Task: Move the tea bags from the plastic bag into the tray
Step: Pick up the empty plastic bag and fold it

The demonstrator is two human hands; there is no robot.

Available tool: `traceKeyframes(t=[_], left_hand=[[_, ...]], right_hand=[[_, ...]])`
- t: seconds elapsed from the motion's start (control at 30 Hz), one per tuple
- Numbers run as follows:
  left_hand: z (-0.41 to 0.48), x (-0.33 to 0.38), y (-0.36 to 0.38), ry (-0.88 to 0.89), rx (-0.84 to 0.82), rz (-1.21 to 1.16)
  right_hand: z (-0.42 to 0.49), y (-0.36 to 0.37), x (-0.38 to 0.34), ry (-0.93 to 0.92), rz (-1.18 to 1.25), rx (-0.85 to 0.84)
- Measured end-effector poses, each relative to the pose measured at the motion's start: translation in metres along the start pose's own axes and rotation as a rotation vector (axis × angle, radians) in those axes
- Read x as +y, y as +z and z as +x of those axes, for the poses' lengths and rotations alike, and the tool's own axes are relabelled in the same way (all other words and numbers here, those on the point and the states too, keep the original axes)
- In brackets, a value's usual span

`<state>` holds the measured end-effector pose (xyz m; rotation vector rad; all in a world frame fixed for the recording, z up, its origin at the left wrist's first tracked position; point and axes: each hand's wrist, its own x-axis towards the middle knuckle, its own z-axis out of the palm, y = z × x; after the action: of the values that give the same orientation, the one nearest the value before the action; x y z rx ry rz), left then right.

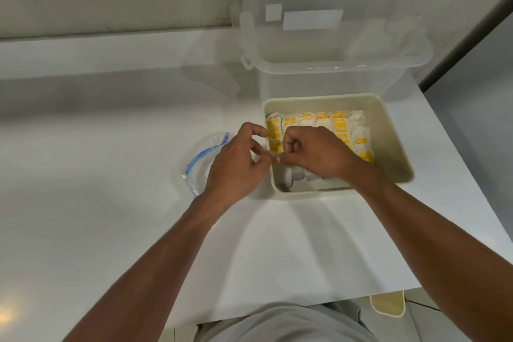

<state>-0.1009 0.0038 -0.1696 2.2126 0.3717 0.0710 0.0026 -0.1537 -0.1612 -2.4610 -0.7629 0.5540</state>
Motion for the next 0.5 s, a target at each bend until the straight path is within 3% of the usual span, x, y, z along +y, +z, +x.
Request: traceKeyframes(t=[0.1, 0.23, 0.33, 0.5], left_hand=[[-0.001, -0.006, -0.017, 0.016, 0.059, 0.028], [-0.009, -0.022, -0.039, 0.093, 0.173, 0.283], [-0.025, -0.039, -0.048, 0.097, 0.263, 0.412], [-0.034, -0.070, -0.046, 0.089, 0.252, 0.418]], right_hand=[[-0.008, -0.004, -0.011, -0.083, 0.084, 0.030], [-0.004, -0.003, -0.035, -0.150, 0.119, 0.100], [0.017, 0.006, -0.060, -0.223, 0.000, 0.129], [0.048, 0.036, -0.089, -0.226, -0.340, -0.003]])
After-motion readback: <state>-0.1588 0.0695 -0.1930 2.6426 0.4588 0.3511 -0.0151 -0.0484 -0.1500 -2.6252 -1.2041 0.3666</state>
